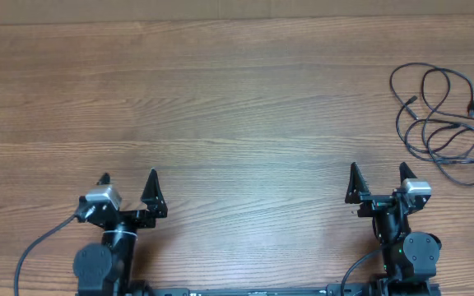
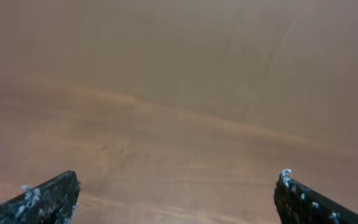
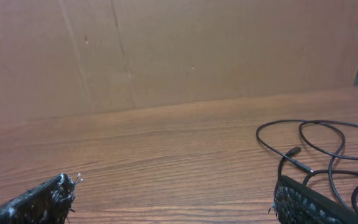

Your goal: Untangle cables

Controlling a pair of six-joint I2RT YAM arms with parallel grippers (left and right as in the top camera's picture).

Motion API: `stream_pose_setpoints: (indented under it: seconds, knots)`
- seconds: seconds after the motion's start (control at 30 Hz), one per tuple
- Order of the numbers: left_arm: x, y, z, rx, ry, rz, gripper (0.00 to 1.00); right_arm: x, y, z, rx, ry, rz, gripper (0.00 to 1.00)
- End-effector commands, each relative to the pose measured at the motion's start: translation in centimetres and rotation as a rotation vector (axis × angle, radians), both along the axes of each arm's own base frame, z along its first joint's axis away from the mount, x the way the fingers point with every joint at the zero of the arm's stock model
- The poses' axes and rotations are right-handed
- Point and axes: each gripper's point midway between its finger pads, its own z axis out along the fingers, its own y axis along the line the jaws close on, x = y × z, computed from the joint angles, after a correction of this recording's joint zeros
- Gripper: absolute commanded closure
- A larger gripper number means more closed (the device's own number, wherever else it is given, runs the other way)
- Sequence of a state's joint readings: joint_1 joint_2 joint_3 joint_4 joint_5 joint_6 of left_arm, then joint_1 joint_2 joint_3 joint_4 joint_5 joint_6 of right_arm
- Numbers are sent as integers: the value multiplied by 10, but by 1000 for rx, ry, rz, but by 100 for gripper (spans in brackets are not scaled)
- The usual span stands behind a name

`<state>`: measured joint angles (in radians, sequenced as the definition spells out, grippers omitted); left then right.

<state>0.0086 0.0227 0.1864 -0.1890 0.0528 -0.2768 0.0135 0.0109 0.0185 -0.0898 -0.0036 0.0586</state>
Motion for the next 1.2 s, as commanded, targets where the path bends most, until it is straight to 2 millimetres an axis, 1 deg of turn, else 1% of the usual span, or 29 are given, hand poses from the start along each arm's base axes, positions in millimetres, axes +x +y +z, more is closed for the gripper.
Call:
stream_pose_setpoints:
  seconds: [0.0,0.07,0.13,0.2,0.27,0.33,0.37,0.43,0.47,0.53,1.17]
  knots:
    - [4,-3,1,59,-77,-19,0,0,0,-2,-4,-3,4,0]
    - [6,-3,7,92,-142,-15,0,0,1,-2,-4,-3,4,0]
    - [7,-3,9,123,-188,-13,0,0,1,-2,-4,-3,4,0]
    - [9,-3,6,148,-214,-11,0,0,1,-2,-4,-3,4,0]
    - [10,-4,0,172,-187,-15,0,0,1,-2,-4,-3,4,0]
    - [11,-6,-13,201,-137,-32,0,0,1,-2,-4,-3,4,0]
    - [12,-6,-29,200,-74,-39,1,0,1,-2,-4,-3,4,0]
    - [12,-8,-52,188,20,-55,0,0,1,-2,-4,-3,4,0]
    - [12,-8,-55,171,34,-54,0,0,1,-2,-4,-3,4,0]
    - [12,-8,-55,143,34,-56,1,0,1,-2,-4,-3,4,0]
    - [12,-7,-55,143,35,-51,0,0,1,-2,-4,-3,4,0]
